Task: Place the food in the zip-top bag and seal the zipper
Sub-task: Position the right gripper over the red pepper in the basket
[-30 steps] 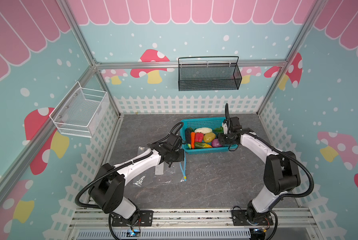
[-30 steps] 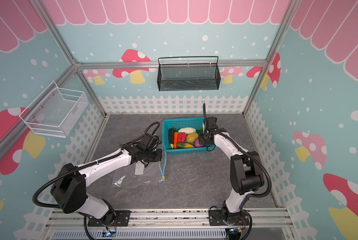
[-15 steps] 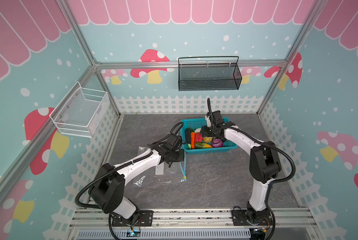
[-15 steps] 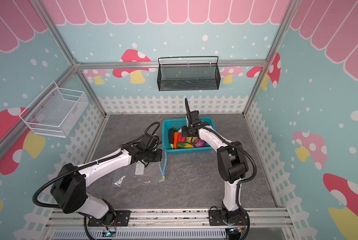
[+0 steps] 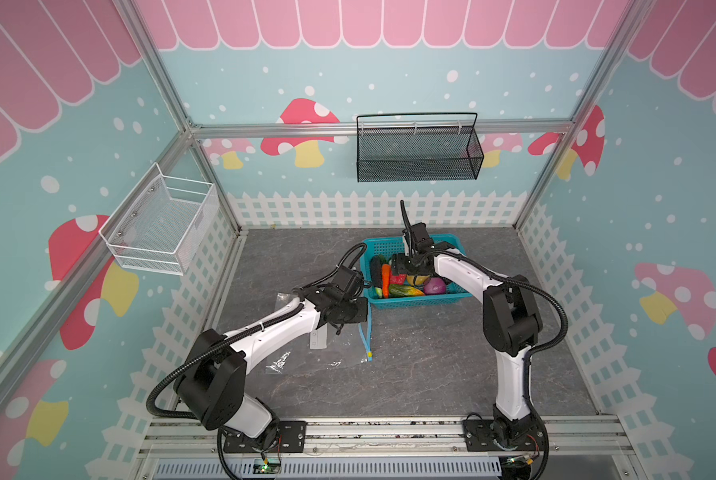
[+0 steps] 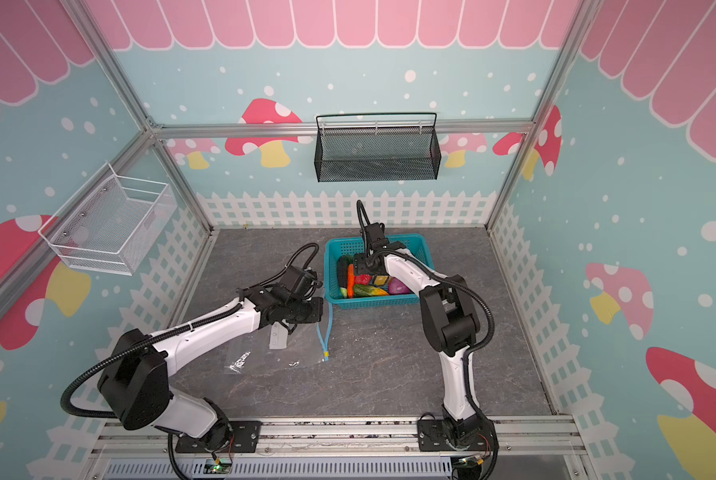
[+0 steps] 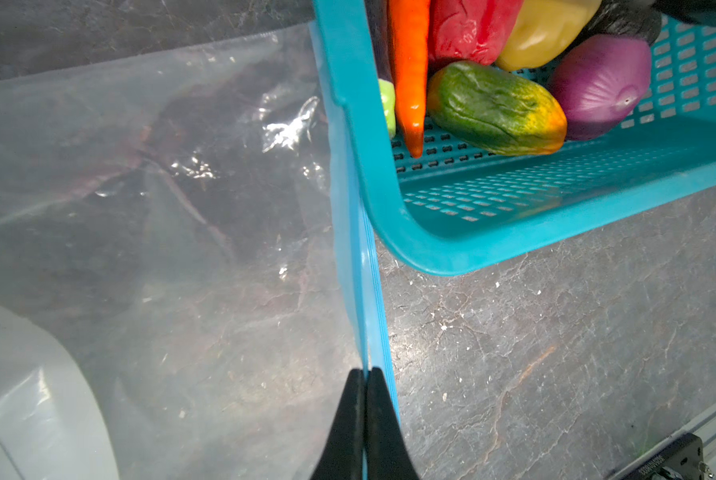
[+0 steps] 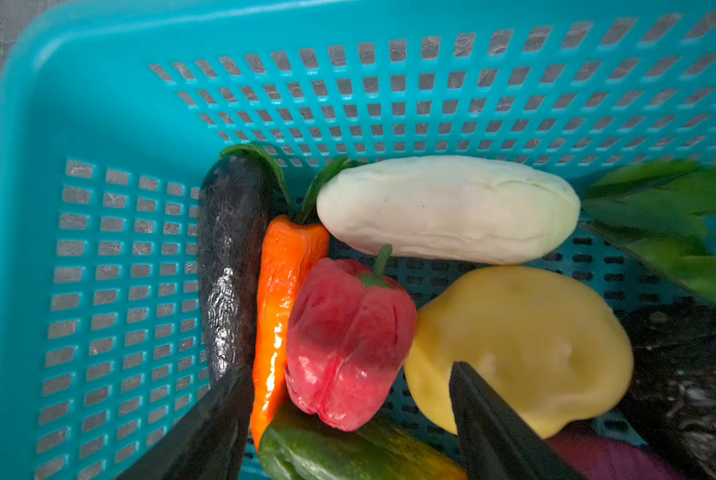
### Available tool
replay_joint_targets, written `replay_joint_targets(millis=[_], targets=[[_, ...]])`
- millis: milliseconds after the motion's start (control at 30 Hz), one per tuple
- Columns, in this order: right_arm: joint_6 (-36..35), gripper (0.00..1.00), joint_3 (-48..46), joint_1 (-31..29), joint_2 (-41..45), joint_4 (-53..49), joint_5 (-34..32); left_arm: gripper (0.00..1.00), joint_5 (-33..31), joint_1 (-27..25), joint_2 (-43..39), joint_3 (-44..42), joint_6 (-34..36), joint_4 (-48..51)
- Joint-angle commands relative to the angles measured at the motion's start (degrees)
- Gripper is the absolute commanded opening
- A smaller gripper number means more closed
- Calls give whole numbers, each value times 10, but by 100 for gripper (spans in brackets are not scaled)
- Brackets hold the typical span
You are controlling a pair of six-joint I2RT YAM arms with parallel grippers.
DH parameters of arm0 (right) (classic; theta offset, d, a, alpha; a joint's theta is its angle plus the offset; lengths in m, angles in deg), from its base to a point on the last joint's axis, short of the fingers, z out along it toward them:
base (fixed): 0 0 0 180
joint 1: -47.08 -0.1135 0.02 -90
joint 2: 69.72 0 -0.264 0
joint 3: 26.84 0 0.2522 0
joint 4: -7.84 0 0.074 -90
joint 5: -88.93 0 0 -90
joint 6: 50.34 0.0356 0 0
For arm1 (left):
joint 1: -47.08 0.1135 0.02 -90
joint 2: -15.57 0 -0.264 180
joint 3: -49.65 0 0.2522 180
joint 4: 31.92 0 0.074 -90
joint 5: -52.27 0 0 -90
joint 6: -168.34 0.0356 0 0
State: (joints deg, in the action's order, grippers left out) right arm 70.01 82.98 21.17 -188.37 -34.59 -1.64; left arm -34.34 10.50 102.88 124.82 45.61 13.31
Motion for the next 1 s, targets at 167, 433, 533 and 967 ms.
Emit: replay_joint_targets(millis=[167,433,533,967], targets=[[8,75,36,-11,-51,-17,-5,0,-12,-3,-13,2,7,8],[5,73,62,-12,-79,-25,-12,0,-15,-3,-15,-5,4,8],[3,71,68,-12,-86,-25,-13,0,-16,-2,-15,-6,3,8],[-12,59,94,-12,-103,-42,-19,0,-17,-2,-14,-5,4,8]])
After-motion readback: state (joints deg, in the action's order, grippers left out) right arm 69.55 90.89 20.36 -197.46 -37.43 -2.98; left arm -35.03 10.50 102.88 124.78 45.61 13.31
